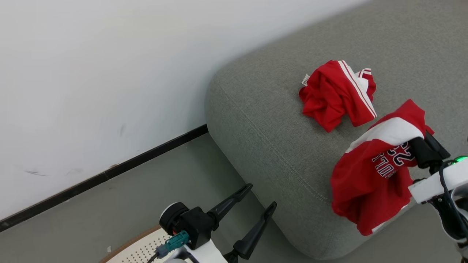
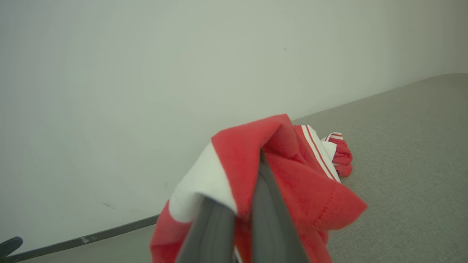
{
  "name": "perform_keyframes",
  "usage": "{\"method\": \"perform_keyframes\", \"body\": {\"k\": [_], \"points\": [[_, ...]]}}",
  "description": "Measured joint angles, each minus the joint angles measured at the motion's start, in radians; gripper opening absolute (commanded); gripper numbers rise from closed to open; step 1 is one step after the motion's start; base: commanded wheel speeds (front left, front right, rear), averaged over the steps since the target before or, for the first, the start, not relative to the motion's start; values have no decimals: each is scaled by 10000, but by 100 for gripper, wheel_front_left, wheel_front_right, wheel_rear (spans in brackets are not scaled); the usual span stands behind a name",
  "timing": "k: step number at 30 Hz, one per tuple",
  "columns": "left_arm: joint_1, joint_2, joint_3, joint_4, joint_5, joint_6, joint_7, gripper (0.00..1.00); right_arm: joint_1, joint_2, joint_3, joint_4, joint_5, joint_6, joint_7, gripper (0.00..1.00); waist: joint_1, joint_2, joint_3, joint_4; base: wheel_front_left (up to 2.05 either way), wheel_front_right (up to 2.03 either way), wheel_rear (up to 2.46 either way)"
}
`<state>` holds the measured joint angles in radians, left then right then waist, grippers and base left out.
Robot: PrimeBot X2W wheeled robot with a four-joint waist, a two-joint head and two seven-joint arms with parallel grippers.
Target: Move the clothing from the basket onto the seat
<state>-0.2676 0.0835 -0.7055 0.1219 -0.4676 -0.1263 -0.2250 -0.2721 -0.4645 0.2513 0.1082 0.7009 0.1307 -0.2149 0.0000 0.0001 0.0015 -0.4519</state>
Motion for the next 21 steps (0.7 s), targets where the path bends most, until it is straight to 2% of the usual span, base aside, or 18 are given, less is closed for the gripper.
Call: {"method": "perform_keyframes", "body": {"k": [3, 10, 21], "points": [[-77, 88, 31, 2, 29, 0, -12, 100, -438, 19, 12, 79, 46, 0, 173, 0, 0, 0, 119, -78, 0, 0, 0], [-301, 416, 293, -192, 234, 13, -12, 100, -2619, -201, -171, 598, -56, 0, 849, 0, 0, 0, 624, -250, 0, 0, 0], [-699, 765, 454, -1127, 790, 284, 153, 100, -5241, -779, -1129, 1996, -460, 2, 1546, 0, 0, 0, 1552, -57, 0, 0, 0]]}}
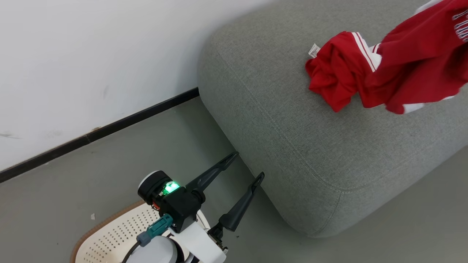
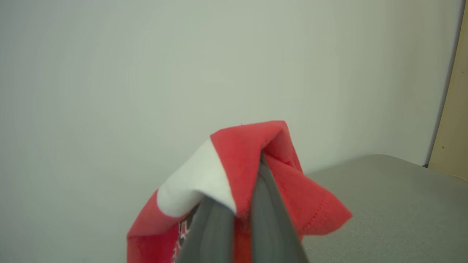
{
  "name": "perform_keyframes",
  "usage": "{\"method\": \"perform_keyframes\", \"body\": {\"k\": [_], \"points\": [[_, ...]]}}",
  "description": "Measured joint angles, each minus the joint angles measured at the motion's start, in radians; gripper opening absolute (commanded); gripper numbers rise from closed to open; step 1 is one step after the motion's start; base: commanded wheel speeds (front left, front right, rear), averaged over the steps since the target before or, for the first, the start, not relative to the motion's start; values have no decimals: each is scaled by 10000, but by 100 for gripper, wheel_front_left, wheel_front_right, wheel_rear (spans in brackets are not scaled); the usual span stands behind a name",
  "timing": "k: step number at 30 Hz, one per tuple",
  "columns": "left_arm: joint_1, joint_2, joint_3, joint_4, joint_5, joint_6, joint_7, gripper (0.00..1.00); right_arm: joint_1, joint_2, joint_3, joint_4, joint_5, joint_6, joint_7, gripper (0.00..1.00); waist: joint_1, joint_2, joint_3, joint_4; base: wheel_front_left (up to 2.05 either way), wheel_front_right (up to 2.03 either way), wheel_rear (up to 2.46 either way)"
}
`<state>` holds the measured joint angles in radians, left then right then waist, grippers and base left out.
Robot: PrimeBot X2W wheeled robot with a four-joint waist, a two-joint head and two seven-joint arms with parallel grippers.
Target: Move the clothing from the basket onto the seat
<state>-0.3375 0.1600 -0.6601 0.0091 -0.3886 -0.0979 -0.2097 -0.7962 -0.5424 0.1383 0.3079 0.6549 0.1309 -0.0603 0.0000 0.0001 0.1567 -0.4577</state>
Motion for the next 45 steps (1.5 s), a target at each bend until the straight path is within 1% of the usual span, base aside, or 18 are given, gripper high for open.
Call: {"method": "perform_keyframes", "body": {"k": [3, 6, 15, 20, 25, 31, 33, 41, 45], "points": [[-139, 31, -2, -295, 98, 75, 77, 100, -608, -111, -293, 349, -157, 0, 71, 0, 0, 0, 251, 129, 0, 0, 0], [-254, 59, -25, -552, 140, 75, 198, 100, -964, -245, -357, 817, -318, 0, 226, 0, 0, 0, 497, 277, 0, 0, 0], [-606, 146, -343, -1049, 326, 71, 537, 100, -1351, -451, -487, 1822, -738, 0, 295, 0, 0, 0, 1253, 731, 0, 0, 0], [-837, 215, -479, -1210, 583, 59, 769, 100, -1527, -514, -566, 2132, -989, 0, 44, 0, 0, 0, 1674, 954, 0, 0, 0], [-1067, 276, -537, -1254, 585, 58, 976, 100, -1336, -115, -554, 2748, -1216, 0, -221, 0, 0, 0, 2097, 1132, 0, 0, 0], [-1325, 341, -585, -1296, 646, -23, 1179, 100, -527, 838, -573, 3530, -1229, 0, -560, 0, 0, 0, 2593, 1285, 0, 0, 0], [-1408, 362, -602, -1302, 654, -29, 1227, 100, -345, 1062, -585, 3770, -1269, 0, -723, 0, 0, 0, 2751, 1323, 0, 0, 0], [-1793, 497, -598, -1313, 660, -59, 1308, 100, -101, 1386, -773, 4669, -1415, 0, -1195, 0, 0, 0, 3291, 1447, 0, 0, 0], [-1929, 556, -589, -1313, 723, -92, 1308, 100, -119, 1668, -805, 4696, -1388, 0, -1434, 0, 0, 0, 3502, 1491, 0, 0, 0]]}}
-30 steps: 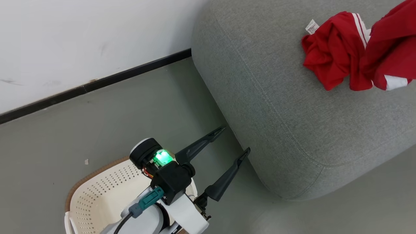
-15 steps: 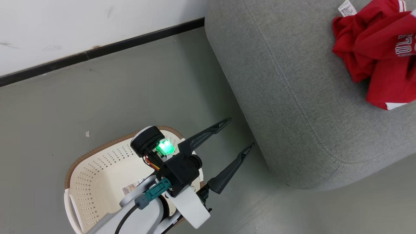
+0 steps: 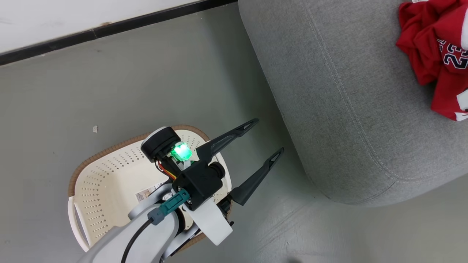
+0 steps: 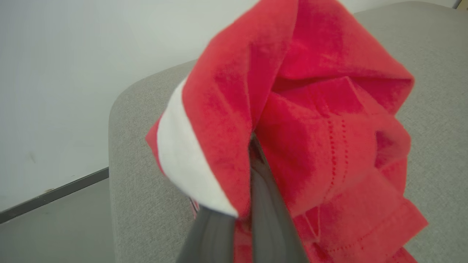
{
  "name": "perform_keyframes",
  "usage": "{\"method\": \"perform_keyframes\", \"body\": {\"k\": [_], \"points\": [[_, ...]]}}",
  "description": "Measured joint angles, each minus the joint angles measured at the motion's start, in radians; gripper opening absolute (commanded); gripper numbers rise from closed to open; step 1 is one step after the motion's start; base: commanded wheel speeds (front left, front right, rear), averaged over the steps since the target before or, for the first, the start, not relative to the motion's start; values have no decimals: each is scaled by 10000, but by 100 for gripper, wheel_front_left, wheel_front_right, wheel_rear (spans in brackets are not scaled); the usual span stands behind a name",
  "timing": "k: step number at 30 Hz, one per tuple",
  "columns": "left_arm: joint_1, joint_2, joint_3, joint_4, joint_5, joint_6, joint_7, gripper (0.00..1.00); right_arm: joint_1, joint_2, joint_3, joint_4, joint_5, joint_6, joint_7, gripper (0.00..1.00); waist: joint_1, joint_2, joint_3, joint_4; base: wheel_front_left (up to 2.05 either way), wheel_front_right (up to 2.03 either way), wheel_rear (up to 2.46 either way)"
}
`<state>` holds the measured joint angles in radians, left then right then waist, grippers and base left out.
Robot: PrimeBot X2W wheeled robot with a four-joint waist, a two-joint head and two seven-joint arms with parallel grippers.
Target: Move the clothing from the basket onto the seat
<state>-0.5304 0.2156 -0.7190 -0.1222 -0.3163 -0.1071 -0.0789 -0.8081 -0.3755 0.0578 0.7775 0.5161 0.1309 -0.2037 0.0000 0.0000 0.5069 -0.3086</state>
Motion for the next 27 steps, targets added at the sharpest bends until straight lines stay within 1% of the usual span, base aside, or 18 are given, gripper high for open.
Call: {"method": "perform_keyframes", "body": {"k": [2, 4, 5, 6, 7, 17, 27], "points": [[-52, 38, 2, 0, 17, -21, 0, 100, -5, 42, -2, -33, 2, 0, -94, 2, 0, 0, 89, 6, 0, 0, 0], [-134, 67, 33, 0, 19, -21, -2, 100, -11, 42, -4, -79, 2, 0, -144, 22, 0, 0, 167, -8, 0, 0, 0], [-169, 82, 67, 4, 19, -21, -2, 100, -11, 48, 29, -107, 2, 0, -178, 37, 0, 0, 197, -29, 0, 0, 0], [-209, 148, 132, 29, 19, -25, -15, 100, -10, 84, 128, -163, -15, 0, -253, 76, 0, 0, 233, -98, 0, 0, 0], [-217, 167, 144, 54, 19, -25, -19, 100, -9, 90, 174, -186, -56, 0, -253, 100, 0, 0, 240, -135, 0, 0, 0], [-217, 217, 192, 368, 2, -25, -257, 100, 54, 84, 775, -738, -255, 0, -370, 100, 0, 0, 103, -504, 0, 0, 0], [-213, 337, 405, 679, -90, -25, -483, 100, 796, 244, 1492, -1613, -357, 0, -441, 100, 0, 0, -254, -799, 0, 0, 0]]}}
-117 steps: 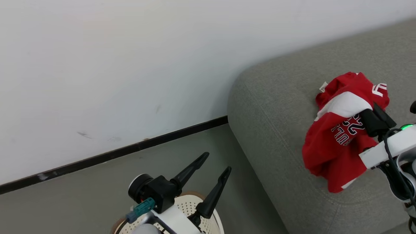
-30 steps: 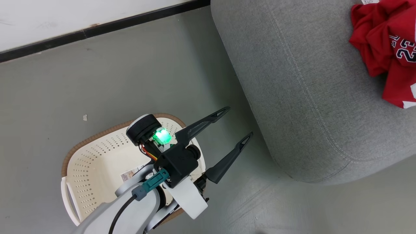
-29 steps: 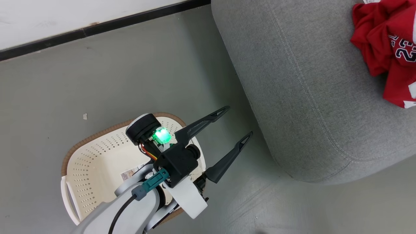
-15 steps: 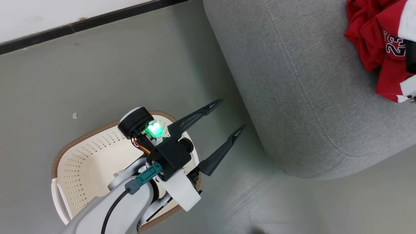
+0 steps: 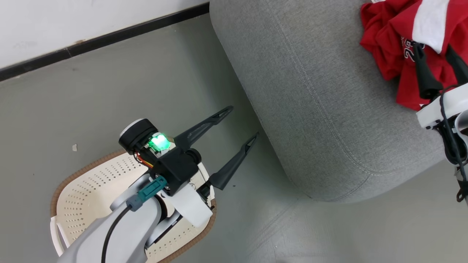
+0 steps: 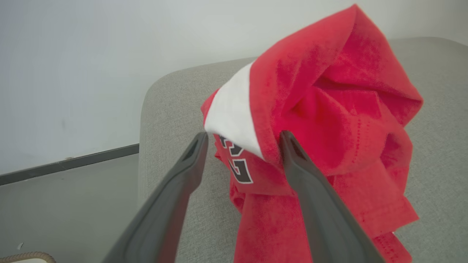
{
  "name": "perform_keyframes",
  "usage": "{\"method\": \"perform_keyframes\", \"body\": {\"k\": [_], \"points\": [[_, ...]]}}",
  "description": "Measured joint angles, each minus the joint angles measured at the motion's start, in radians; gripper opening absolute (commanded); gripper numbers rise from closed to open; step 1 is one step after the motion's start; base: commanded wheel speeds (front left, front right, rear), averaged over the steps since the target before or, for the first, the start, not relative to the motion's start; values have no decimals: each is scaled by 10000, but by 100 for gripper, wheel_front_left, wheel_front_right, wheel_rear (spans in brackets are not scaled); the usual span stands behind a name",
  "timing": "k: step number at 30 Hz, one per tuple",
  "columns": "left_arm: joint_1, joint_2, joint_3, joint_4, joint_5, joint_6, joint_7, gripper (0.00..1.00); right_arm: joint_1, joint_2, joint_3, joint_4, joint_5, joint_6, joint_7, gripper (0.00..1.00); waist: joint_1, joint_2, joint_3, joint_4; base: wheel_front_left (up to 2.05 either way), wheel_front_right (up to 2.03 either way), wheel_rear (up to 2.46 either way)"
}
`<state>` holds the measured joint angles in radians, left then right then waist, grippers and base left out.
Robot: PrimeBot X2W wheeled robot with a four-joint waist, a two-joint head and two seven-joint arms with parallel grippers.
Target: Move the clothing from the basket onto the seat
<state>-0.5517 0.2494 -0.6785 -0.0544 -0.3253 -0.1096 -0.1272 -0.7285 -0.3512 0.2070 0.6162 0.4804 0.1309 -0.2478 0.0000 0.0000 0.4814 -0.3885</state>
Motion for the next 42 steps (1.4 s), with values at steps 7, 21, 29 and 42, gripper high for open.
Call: {"method": "perform_keyframes", "body": {"k": [7, 21, 29, 42], "points": [[105, 67, 343, 336, -92, 94, -291, 100, 422, 38, 178, -961, -90, 0, -19, 100, -1, 0, -376, -134, 0, 0, 0], [946, 174, 1820, 1229, -589, 1150, -963, 100, 945, 508, -1306, -3064, -1104, 0, -33, 100, -1, 0, -1221, 17, 0, 0, 0], [1628, 190, 2778, 1697, -813, 1822, -1137, 100, 1686, 1062, -1515, -3586, -1885, 0, -33, 100, 0, 0, -1742, 346, 0, 0, 0], [2871, 203, 4098, 2100, -1287, 2617, -1212, 100, 3202, 1979, -1814, -4034, -2909, 0, -42, 100, 0, 0, -2633, 988, 0, 0, 0]]}}
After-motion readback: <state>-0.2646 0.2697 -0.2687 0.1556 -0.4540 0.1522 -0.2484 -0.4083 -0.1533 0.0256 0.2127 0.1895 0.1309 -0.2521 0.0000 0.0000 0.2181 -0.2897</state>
